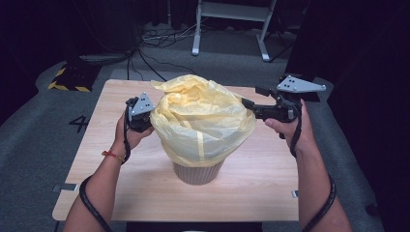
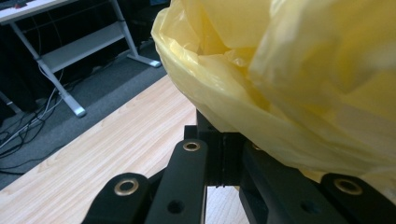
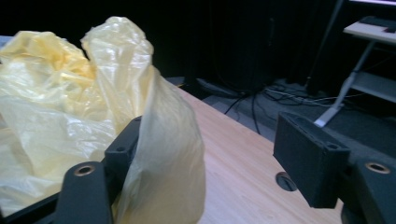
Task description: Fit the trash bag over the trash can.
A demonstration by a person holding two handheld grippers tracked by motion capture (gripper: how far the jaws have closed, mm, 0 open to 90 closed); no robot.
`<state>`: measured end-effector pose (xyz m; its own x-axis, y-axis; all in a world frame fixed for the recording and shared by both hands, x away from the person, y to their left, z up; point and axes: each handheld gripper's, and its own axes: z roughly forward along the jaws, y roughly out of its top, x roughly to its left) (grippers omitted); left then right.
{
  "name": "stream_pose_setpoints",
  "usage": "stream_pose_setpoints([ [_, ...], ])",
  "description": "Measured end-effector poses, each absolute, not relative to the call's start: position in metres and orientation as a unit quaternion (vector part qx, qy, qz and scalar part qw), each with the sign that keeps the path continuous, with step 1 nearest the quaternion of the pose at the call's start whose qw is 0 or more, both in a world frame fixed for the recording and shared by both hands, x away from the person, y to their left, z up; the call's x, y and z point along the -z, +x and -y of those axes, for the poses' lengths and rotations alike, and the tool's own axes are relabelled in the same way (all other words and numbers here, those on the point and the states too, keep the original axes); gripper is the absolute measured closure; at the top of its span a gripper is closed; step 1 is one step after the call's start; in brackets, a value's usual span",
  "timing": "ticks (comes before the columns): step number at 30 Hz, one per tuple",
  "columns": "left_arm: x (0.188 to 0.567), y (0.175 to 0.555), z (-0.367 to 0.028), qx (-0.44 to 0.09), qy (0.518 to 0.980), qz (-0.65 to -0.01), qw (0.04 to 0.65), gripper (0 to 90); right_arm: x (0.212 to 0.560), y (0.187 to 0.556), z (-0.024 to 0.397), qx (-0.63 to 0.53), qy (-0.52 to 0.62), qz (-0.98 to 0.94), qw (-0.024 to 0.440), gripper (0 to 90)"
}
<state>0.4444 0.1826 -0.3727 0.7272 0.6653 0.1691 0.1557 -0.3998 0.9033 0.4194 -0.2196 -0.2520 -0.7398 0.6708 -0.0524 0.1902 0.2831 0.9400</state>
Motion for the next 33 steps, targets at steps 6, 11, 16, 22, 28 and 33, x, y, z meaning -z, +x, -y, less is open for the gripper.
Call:
stream_pose_setpoints([
  [6, 0.373, 0.447, -0.181, -0.263, 0.797, -0.258, 0.479, 89.7, 0.257, 0.426, 0.218, -0.493, 0.295, -0.784, 0.234, 62.4],
  [11, 0.375, 0.447, -0.179, -0.26, 0.798, -0.257, 0.48, 89.7, 0.27, 0.435, 0.221, -0.489, 0.298, -0.791, 0.216, 76.6],
  [16, 0.378, 0.449, -0.177, -0.252, 0.801, -0.256, 0.479, 89.8, 0.283, 0.441, 0.22, -0.486, 0.305, -0.791, 0.211, 84.8],
  [22, 0.385, 0.45, -0.175, -0.235, 0.803, -0.254, 0.485, 89.8, 0.303, 0.449, 0.216, -0.476, 0.318, -0.793, 0.207, 88.3],
  [28, 0.391, 0.449, -0.174, -0.219, 0.806, -0.247, 0.491, 89.9, 0.323, 0.455, 0.213, -0.474, 0.32, -0.8, 0.181, 90.0],
  [33, 0.396, 0.446, -0.176, -0.212, 0.809, -0.243, 0.492, 89.9, 0.335, 0.457, 0.204, -0.472, 0.313, -0.808, 0.164, 90.0],
])
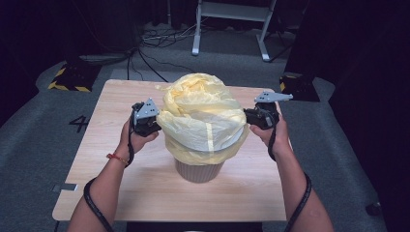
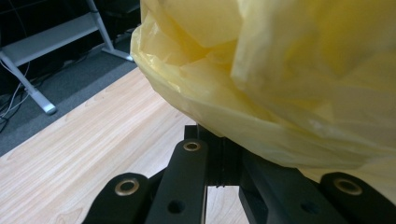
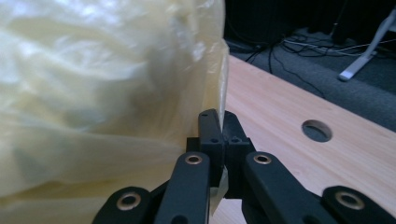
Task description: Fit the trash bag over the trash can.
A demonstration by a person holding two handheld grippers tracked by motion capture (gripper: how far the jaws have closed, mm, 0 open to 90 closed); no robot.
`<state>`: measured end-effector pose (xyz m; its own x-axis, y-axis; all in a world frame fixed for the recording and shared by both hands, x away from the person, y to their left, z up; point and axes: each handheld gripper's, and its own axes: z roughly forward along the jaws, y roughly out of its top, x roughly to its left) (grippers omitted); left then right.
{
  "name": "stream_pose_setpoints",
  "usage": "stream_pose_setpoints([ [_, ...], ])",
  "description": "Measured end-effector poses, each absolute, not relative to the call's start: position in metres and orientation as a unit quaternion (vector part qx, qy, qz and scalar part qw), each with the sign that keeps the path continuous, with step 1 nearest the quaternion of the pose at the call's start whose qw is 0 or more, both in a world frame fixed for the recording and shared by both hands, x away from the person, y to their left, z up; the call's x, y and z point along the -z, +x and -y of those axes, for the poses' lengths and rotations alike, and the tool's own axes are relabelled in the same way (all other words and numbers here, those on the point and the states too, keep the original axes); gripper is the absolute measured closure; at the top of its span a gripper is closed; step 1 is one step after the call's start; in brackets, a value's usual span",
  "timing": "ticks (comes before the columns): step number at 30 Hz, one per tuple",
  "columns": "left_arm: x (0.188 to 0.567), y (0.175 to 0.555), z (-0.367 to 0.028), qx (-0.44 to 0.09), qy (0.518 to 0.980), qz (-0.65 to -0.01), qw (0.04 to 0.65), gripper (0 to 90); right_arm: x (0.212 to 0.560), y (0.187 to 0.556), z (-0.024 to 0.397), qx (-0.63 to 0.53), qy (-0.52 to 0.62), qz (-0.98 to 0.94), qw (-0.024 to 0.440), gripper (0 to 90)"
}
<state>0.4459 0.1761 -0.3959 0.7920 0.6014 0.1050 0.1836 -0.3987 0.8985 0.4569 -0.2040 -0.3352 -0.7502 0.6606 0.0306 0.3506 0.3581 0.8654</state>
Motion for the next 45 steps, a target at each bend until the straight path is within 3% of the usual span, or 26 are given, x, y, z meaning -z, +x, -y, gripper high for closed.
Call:
stream_pose_setpoints([
  [15, 0.419, 0.433, -0.184, -0.195, 0.817, -0.24, 0.487, 89.9, 0.365, 0.451, 0.206, -0.48, 0.308, -0.811, 0.132, 90.0],
  [22, 0.421, 0.427, -0.189, -0.208, 0.811, -0.248, 0.487, 89.6, 0.363, 0.445, 0.211, -0.471, 0.304, -0.813, 0.156, 88.0],
  [31, 0.422, 0.419, -0.2, -0.215, 0.796, -0.261, 0.501, 78.5, 0.359, 0.432, 0.229, -0.475, 0.298, -0.804, 0.198, 59.2],
  [39, 0.425, 0.408, -0.206, -0.218, 0.795, -0.264, 0.501, 66.2, 0.358, 0.419, 0.242, -0.488, 0.279, -0.799, 0.215, 47.5],
  [45, 0.427, 0.402, -0.211, -0.213, 0.797, -0.267, 0.498, 60.4, 0.355, 0.414, 0.249, -0.497, 0.288, -0.789, 0.218, 32.7],
])
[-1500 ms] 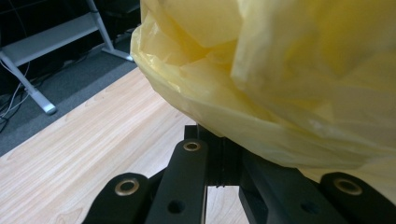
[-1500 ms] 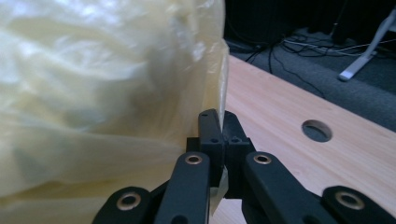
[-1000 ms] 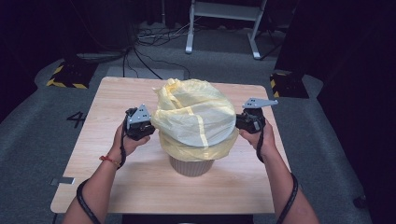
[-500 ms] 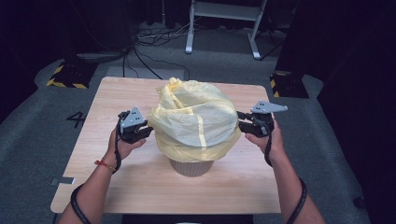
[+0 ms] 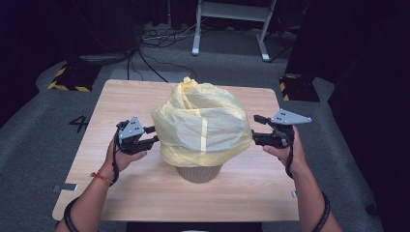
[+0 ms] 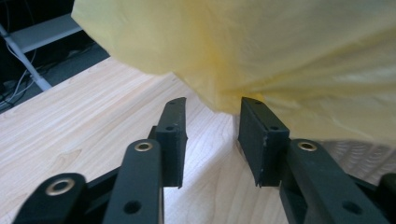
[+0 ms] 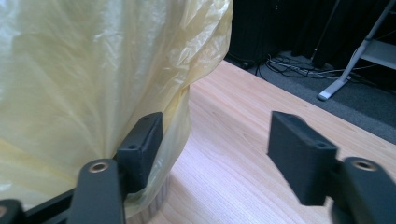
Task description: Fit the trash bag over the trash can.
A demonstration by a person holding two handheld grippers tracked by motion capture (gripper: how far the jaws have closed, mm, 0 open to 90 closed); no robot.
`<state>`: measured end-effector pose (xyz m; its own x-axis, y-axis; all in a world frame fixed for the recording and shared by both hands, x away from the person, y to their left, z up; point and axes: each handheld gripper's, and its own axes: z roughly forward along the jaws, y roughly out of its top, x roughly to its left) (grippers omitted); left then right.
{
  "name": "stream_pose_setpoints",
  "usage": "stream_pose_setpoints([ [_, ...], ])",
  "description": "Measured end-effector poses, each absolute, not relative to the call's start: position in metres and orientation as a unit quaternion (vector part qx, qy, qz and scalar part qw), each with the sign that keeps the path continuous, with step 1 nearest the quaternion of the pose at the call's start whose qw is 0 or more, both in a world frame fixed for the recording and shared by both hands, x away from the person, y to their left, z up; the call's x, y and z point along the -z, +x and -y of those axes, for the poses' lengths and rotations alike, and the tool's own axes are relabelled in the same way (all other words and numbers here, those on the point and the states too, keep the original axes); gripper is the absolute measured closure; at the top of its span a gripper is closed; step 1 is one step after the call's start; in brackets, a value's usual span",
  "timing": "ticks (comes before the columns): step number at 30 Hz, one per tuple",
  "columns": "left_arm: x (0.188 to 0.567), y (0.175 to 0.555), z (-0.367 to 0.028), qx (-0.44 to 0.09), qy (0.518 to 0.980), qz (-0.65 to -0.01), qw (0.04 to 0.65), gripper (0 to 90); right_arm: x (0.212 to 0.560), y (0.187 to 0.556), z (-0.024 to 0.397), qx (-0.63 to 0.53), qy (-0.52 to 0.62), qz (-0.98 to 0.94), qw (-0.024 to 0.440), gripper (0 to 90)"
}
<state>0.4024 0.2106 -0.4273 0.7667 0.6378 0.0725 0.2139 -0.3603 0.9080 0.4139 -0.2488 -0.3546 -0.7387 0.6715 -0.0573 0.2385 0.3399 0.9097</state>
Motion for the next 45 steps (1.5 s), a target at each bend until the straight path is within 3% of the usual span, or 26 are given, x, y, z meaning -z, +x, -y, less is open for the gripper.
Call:
stream_pose_setpoints([
  [4, 0.429, 0.396, -0.211, -0.21, 0.799, -0.273, 0.493, 49.3, 0.351, 0.408, 0.252, -0.495, 0.288, -0.786, 0.232, 26.8],
  [11, 0.437, 0.383, -0.208, -0.201, 0.805, -0.284, 0.48, 33.2, 0.347, 0.393, 0.251, -0.472, 0.268, -0.8, 0.255, 25.4],
  [19, 0.462, 0.372, -0.204, -0.152, 0.83, -0.288, 0.453, 24.6, 0.347, 0.382, 0.247, -0.46, 0.263, -0.806, 0.265, 26.3],
  [26, 0.484, 0.359, -0.194, -0.127, 0.86, -0.278, 0.409, 20.6, 0.343, 0.369, 0.246, -0.469, 0.27, -0.794, 0.275, 26.1],
  [32, 0.495, 0.355, -0.191, -0.113, 0.871, -0.278, 0.39, 20.7, 0.334, 0.361, 0.242, -0.462, 0.28, -0.781, 0.314, 23.3],
  [35, 0.501, 0.355, -0.19, -0.103, 0.873, -0.279, 0.387, 20.8, 0.332, 0.362, 0.241, -0.454, 0.297, -0.782, 0.307, 23.3],
  [38, 0.504, 0.354, -0.188, -0.102, 0.877, -0.276, 0.38, 21.0, 0.328, 0.365, 0.242, -0.472, 0.321, -0.775, 0.271, 23.7],
  [45, 0.505, 0.352, -0.186, -0.113, 0.879, -0.272, 0.374, 21.0, 0.317, 0.372, 0.239, -0.469, 0.328, -0.772, 0.275, 23.5],
])
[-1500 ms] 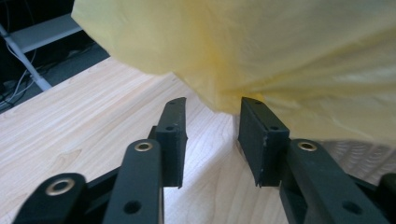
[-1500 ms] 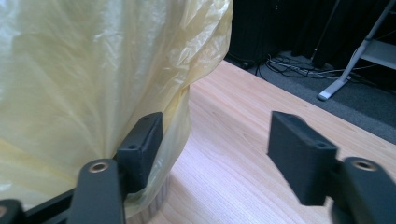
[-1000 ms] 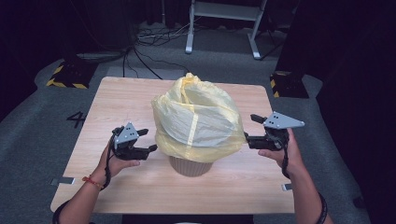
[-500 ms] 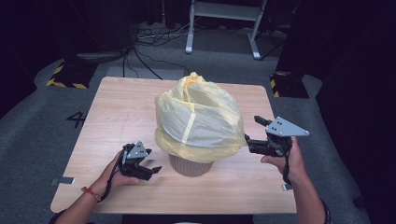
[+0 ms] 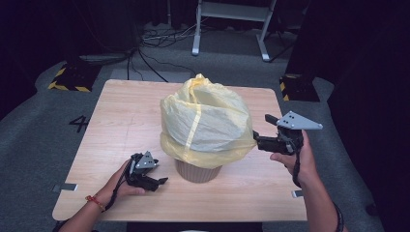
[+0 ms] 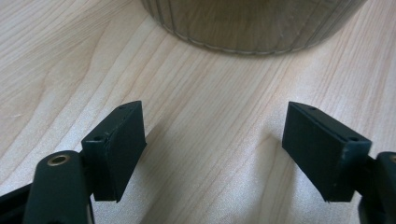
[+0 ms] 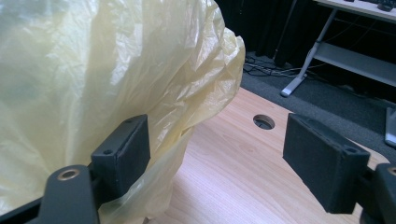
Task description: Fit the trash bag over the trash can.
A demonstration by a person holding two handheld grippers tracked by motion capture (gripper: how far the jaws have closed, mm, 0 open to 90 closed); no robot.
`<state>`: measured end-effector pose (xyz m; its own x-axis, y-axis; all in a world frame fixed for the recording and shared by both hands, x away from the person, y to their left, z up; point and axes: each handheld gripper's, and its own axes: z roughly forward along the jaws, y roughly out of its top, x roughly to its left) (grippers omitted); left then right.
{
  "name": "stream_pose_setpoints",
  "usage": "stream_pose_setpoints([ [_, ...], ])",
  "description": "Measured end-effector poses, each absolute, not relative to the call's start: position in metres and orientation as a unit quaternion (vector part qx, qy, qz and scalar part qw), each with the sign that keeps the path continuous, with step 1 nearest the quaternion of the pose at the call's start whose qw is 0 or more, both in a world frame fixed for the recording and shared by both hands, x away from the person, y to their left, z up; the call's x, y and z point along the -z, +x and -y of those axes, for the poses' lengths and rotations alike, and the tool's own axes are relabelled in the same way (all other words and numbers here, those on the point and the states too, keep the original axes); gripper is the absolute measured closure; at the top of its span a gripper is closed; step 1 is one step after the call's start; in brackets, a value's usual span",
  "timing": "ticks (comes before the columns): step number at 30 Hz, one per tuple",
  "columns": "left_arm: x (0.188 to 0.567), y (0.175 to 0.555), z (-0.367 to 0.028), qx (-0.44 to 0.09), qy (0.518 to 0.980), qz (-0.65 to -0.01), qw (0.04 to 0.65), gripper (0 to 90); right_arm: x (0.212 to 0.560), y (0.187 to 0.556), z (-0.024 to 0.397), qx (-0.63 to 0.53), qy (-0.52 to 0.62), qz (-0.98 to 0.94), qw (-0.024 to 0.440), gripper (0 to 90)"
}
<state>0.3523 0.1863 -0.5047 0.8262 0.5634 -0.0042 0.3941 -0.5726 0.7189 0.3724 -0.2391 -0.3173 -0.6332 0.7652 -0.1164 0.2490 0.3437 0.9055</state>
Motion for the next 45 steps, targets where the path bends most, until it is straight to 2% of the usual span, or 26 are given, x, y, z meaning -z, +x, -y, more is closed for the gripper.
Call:
stream_pose_setpoints([
  [18, 0.505, 0.352, -0.186, -0.113, 0.879, -0.274, 0.374, 20.8, 0.304, 0.371, 0.255, -0.519, 0.34, -0.739, 0.262, 23.7],
  [23, 0.505, 0.352, -0.186, -0.113, 0.879, -0.273, 0.374, 20.8, 0.301, 0.372, 0.247, -0.537, 0.344, -0.721, 0.271, 22.6],
  [26, 0.505, 0.352, -0.186, -0.112, 0.88, -0.272, 0.374, 20.9, 0.298, 0.371, 0.245, -0.538, 0.351, -0.705, 0.302, 23.0],
  [40, 0.505, 0.352, -0.186, -0.112, 0.88, -0.271, 0.374, 20.9, 0.282, 0.357, 0.233, -0.535, 0.307, -0.73, 0.295, 24.2],
  [45, 0.505, 0.352, -0.186, -0.112, 0.88, -0.27, 0.374, 20.9, 0.265, 0.353, 0.229, -0.534, 0.286, -0.736, 0.302, 28.7],
])
